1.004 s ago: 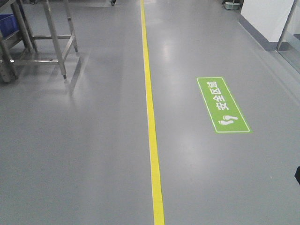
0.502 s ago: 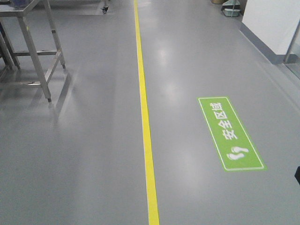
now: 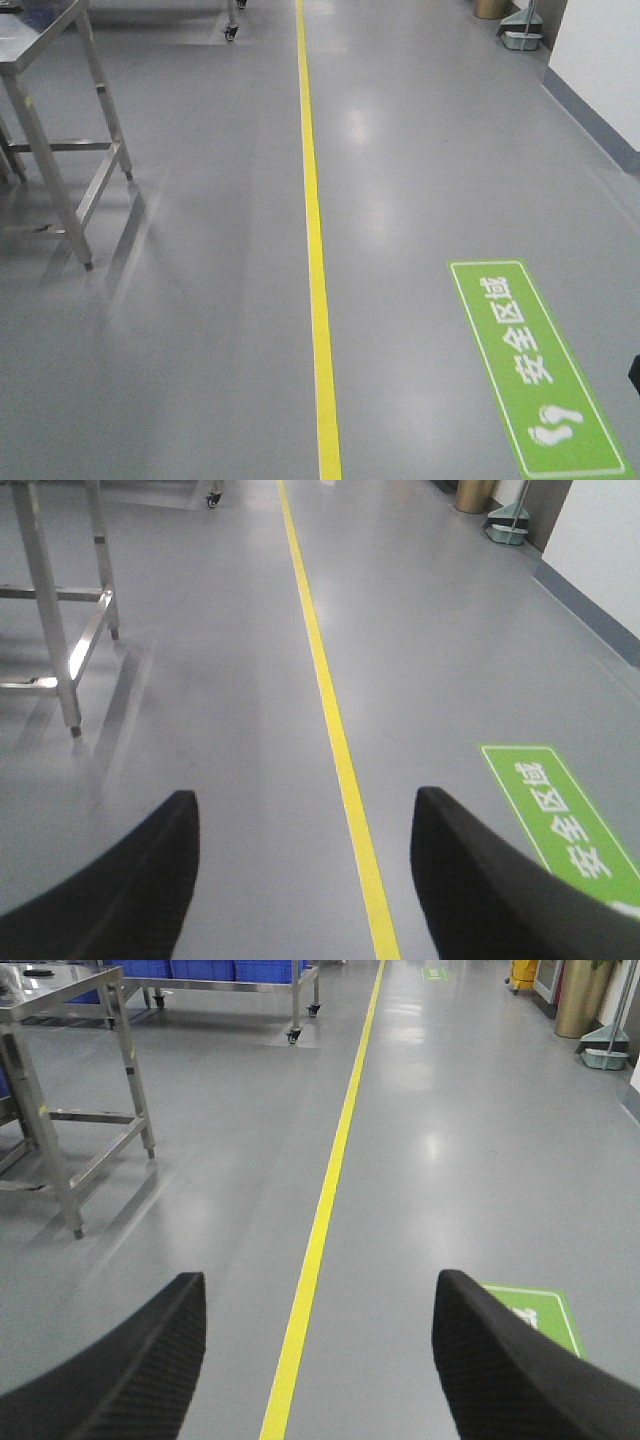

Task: Move and align brake pads A on conveyor
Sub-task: 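Drive forward along the yellow floor line past the green floor sign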

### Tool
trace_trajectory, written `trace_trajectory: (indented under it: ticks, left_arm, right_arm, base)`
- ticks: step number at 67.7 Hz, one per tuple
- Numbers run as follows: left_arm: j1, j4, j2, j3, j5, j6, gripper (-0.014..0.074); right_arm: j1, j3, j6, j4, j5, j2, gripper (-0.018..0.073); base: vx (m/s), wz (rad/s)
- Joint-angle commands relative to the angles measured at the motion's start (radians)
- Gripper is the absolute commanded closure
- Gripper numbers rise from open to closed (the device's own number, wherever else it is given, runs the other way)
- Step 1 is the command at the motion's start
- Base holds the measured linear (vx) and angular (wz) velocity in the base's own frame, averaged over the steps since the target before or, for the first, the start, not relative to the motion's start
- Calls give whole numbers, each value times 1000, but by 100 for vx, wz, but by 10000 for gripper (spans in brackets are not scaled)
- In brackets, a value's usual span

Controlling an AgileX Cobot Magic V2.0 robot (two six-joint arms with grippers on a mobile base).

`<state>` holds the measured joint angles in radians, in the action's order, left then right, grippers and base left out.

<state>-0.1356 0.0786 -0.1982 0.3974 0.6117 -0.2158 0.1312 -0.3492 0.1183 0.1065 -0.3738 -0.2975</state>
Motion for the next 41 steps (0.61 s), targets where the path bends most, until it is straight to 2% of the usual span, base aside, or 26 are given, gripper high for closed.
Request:
trace_trajectory:
  ticks: [1, 41]
  left_arm:
    - [-2, -2, -14, 24, -69, -1, 146]
    - [-2, -2, -14, 24, -69, -1, 146]
  right_arm:
    - [-1, -28, 7, -5, 69, -12, 92]
    - [-1, -28, 7, -5, 69, -12, 92]
  base:
    - [69, -3]
    - [71, -5]
